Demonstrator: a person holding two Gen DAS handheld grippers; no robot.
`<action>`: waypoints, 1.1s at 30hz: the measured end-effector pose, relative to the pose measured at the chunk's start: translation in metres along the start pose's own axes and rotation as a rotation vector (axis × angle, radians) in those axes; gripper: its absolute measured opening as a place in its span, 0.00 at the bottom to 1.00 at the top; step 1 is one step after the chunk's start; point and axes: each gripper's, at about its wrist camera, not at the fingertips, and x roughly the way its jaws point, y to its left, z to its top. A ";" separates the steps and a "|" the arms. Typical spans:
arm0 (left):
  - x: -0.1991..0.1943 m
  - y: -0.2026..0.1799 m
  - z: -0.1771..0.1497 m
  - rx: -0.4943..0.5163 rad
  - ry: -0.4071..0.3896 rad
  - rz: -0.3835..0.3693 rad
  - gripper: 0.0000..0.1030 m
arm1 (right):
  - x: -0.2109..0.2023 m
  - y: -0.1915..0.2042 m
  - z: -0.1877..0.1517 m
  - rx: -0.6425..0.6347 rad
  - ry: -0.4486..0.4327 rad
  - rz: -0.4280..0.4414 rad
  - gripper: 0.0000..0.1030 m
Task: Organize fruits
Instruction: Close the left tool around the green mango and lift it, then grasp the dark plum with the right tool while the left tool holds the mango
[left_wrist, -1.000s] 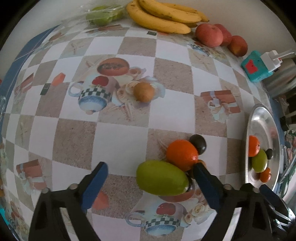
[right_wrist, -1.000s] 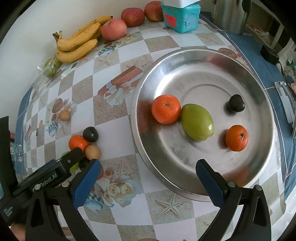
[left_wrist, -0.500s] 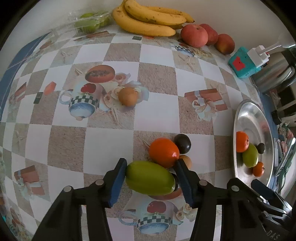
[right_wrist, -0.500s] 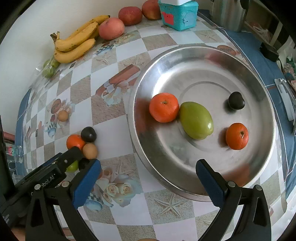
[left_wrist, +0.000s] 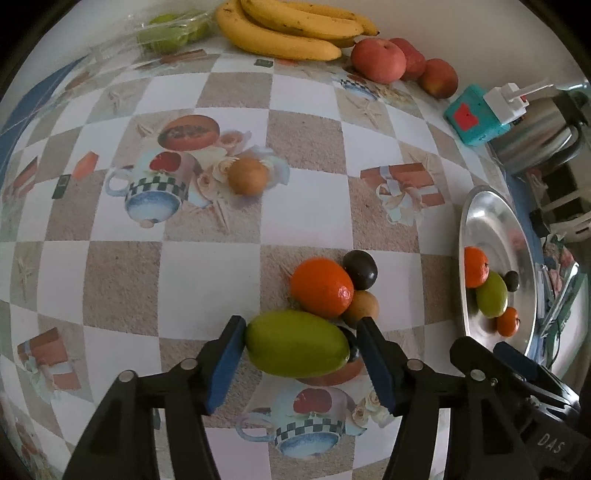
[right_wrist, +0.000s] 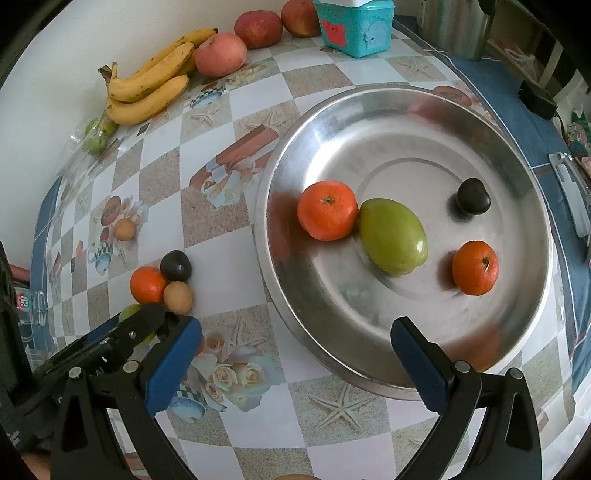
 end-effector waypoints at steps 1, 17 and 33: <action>-0.001 0.000 0.000 0.005 -0.001 -0.001 0.64 | 0.000 0.000 0.000 0.000 0.001 0.000 0.99; -0.019 0.004 -0.001 -0.011 -0.047 0.018 0.55 | 0.003 0.005 -0.001 -0.015 0.005 -0.003 0.99; -0.070 0.065 0.010 -0.220 -0.199 0.183 0.55 | 0.000 0.044 -0.009 -0.132 -0.020 0.034 0.99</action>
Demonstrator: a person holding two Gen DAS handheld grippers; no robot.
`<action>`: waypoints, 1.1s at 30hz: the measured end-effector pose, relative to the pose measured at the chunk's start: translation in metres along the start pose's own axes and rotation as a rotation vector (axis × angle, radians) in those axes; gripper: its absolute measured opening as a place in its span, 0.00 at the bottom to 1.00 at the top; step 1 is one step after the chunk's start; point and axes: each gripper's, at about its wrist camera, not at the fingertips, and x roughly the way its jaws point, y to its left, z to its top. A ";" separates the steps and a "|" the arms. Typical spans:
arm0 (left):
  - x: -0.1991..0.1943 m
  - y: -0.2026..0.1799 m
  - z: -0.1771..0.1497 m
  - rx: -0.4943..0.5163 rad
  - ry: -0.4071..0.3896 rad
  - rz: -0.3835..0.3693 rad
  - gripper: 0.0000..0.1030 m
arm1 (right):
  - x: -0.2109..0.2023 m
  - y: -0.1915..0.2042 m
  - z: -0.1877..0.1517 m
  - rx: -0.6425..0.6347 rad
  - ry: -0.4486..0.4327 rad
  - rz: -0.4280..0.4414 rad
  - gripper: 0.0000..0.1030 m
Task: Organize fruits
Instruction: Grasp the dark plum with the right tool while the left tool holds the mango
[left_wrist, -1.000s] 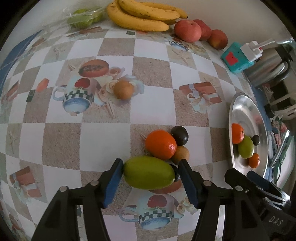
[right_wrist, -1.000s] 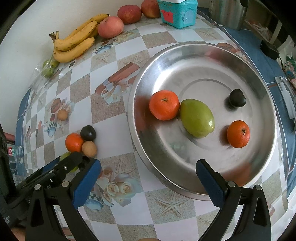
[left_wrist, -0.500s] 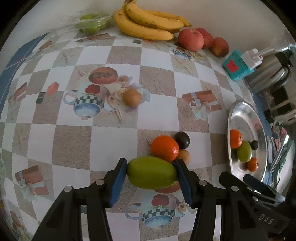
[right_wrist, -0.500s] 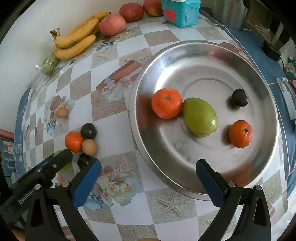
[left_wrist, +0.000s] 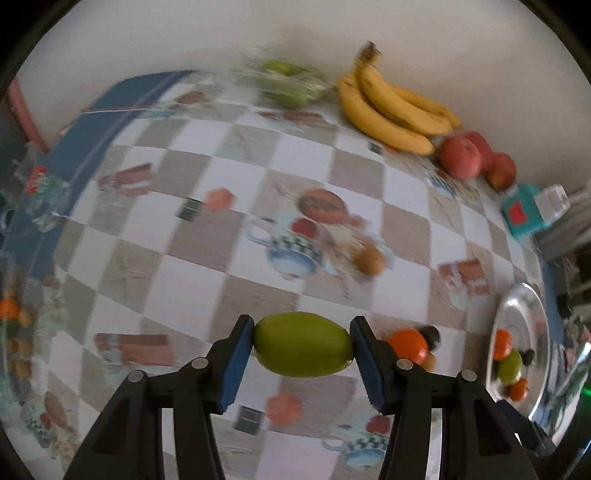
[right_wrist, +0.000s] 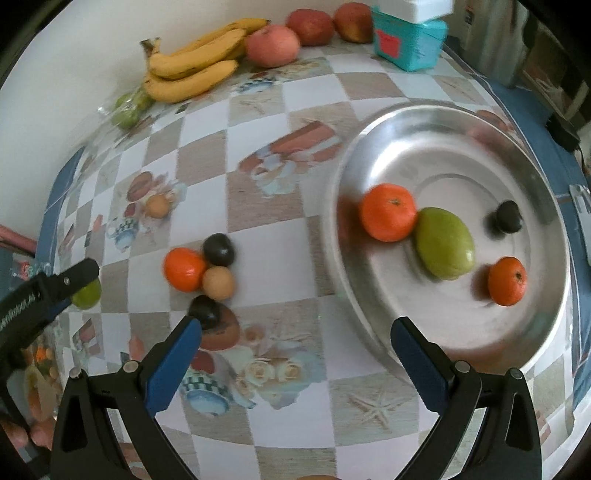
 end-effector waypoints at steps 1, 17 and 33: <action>-0.004 0.005 0.002 -0.008 -0.013 0.017 0.55 | 0.000 0.005 0.000 -0.014 0.000 0.005 0.99; -0.006 0.029 0.009 -0.056 -0.020 0.022 0.55 | 0.032 0.054 0.000 -0.124 0.048 0.013 0.75; 0.004 0.031 0.010 -0.067 0.009 0.000 0.55 | 0.048 0.068 0.001 -0.166 0.065 0.021 0.28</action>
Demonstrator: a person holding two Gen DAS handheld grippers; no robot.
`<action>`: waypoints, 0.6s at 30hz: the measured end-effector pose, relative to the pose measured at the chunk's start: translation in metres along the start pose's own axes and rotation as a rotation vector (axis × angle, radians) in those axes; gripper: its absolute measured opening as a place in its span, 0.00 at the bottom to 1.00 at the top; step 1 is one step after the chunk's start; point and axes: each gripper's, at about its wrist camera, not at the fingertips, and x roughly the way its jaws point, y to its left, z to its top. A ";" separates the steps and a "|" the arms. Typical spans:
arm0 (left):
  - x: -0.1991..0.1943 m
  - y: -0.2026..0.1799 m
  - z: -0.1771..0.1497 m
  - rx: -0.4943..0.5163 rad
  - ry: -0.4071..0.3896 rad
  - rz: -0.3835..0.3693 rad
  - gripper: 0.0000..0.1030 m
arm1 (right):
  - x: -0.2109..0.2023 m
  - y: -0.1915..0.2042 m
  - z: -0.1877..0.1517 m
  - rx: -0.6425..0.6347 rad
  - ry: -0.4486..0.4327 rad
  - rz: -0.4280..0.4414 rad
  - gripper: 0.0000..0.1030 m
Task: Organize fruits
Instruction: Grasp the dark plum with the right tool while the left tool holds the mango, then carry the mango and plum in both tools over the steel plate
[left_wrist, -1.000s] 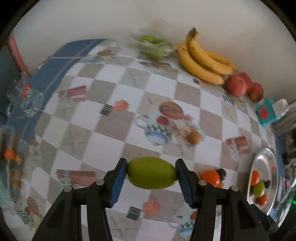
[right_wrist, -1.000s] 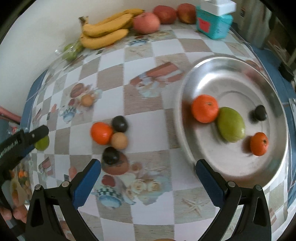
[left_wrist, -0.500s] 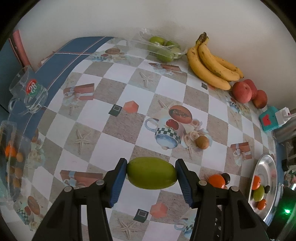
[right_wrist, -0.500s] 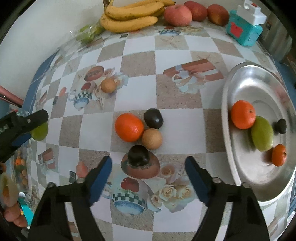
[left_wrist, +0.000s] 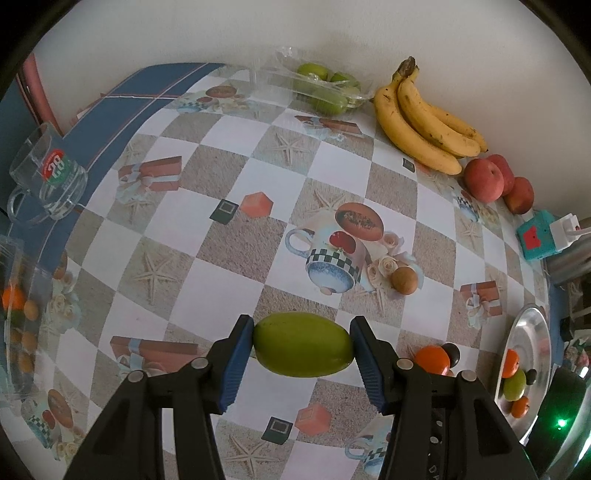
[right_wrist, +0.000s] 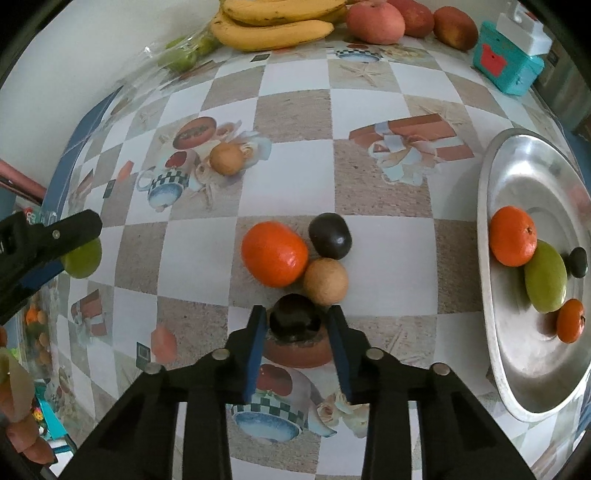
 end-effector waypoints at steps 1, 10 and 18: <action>0.000 0.000 0.000 0.000 0.000 0.000 0.55 | 0.000 0.001 0.000 -0.005 0.000 -0.002 0.27; 0.000 0.000 0.000 0.002 0.001 -0.002 0.55 | -0.017 0.006 -0.001 -0.018 -0.027 0.066 0.26; -0.005 -0.007 0.000 0.021 -0.011 0.002 0.55 | -0.048 0.006 0.000 -0.032 -0.103 0.071 0.26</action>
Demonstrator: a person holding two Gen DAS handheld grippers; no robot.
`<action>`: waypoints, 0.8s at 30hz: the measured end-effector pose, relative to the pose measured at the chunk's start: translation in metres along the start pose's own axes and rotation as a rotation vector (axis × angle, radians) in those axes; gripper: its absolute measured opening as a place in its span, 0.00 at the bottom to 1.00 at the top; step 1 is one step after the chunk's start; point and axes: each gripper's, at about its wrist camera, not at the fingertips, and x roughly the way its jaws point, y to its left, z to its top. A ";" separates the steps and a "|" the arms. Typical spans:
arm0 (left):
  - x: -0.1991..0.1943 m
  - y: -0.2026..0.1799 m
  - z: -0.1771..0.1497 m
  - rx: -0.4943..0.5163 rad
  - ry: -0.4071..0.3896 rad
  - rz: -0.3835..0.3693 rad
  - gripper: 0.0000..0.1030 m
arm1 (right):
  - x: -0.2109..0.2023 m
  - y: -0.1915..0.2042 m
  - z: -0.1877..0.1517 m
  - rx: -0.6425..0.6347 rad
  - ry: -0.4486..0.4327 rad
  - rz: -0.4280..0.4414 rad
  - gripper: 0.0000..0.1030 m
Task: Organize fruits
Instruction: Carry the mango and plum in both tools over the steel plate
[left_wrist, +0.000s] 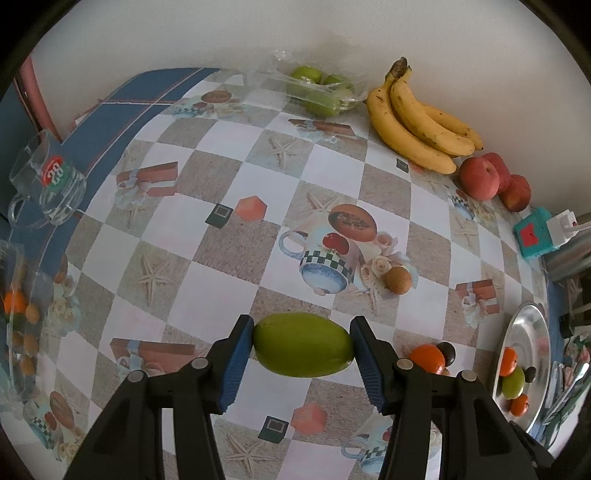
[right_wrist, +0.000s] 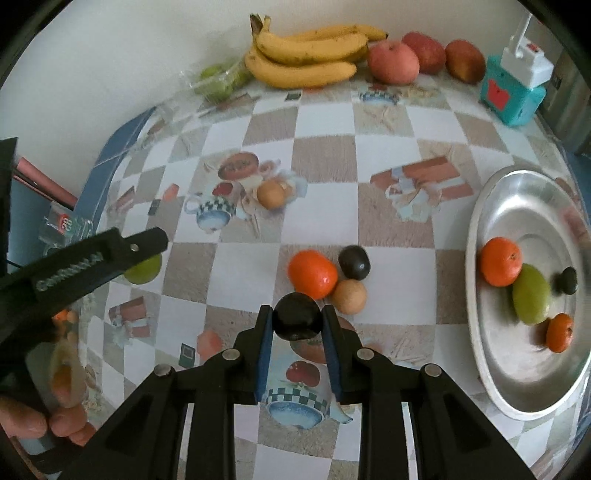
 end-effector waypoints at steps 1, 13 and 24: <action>-0.001 -0.001 0.000 0.004 -0.001 0.001 0.55 | -0.002 0.000 0.000 -0.001 -0.005 -0.005 0.26; -0.007 -0.020 -0.002 0.039 -0.013 -0.009 0.55 | -0.012 -0.024 0.000 0.051 -0.018 -0.027 0.26; -0.011 -0.061 -0.012 0.112 -0.008 -0.044 0.55 | -0.037 -0.103 -0.001 0.241 -0.071 -0.063 0.26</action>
